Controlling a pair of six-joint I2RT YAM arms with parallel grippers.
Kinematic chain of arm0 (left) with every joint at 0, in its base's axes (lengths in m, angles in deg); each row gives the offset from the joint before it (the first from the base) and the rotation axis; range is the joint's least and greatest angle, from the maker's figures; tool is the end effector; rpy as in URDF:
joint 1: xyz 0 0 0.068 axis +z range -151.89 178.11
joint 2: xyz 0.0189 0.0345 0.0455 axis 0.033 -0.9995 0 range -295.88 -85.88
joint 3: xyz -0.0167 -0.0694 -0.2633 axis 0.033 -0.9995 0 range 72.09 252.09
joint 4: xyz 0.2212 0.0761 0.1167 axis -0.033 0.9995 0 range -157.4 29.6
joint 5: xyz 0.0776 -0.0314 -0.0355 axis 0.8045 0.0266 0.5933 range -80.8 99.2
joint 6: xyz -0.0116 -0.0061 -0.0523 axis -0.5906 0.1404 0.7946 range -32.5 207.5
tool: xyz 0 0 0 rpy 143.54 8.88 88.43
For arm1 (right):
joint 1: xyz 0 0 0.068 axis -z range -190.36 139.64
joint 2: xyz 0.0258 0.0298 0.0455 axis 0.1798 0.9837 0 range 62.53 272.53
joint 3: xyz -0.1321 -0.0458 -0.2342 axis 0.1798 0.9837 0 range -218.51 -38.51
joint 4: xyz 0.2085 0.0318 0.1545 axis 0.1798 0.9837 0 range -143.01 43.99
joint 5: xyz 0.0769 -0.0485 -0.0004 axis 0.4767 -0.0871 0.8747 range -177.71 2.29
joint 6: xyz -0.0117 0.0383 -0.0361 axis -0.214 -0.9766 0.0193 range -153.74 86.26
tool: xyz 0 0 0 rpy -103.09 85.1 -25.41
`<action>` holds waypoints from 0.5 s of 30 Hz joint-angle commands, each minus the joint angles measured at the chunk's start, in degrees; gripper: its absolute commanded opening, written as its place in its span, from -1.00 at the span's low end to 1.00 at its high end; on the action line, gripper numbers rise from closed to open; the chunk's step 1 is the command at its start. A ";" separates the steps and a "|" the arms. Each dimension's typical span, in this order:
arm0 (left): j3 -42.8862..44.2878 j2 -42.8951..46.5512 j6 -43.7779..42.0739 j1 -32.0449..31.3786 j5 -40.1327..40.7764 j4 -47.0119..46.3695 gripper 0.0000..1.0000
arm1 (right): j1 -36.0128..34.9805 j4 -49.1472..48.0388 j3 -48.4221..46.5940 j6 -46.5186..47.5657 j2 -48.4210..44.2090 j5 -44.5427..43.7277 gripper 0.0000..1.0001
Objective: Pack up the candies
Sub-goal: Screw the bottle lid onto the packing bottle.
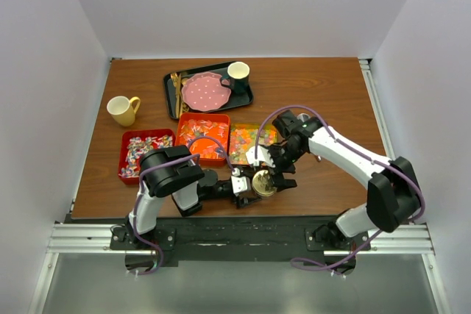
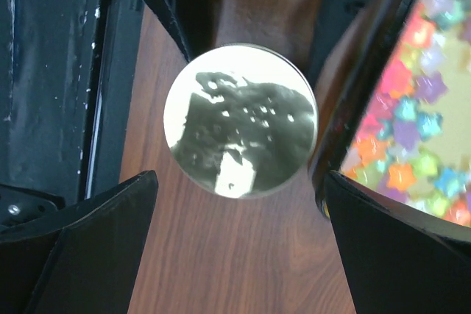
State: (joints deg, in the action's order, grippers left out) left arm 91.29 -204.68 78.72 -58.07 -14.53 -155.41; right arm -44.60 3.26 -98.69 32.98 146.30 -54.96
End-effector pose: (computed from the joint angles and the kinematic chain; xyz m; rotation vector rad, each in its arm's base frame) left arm 0.1382 -0.2323 0.0719 1.2487 1.3769 -0.9530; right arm 0.2026 0.1613 0.2305 -2.1515 1.6825 0.7024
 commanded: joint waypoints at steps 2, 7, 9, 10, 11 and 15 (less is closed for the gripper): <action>-3.29 -5.91 -7.13 -1.39 0.43 -13.68 -1.00 | -2.50 -1.07 -1.43 4.91 1.22 2.23 0.97; -3.38 -5.74 -6.96 -1.39 0.96 -13.51 -1.00 | -3.11 -1.60 -0.38 4.47 2.28 2.84 0.97; -3.12 -5.82 -6.34 -1.47 1.66 -13.16 -1.00 | -3.20 -1.43 0.41 4.74 2.02 2.32 0.97; -3.03 -5.83 -6.17 -1.39 2.10 -12.89 -1.00 | -3.20 -1.43 0.85 4.82 1.75 2.05 0.98; -3.03 -5.91 -6.25 -1.30 2.02 -12.89 -1.00 | -3.20 -1.34 1.29 4.91 0.88 1.27 0.97; -3.03 -5.83 -5.73 -1.30 2.72 -12.45 -1.00 | -3.20 -1.43 4.63 4.39 -1.50 -0.76 0.97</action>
State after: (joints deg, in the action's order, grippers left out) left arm 91.31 -204.64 78.72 -58.21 -14.16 -155.41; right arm -47.48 1.05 -96.83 36.98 147.96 -55.22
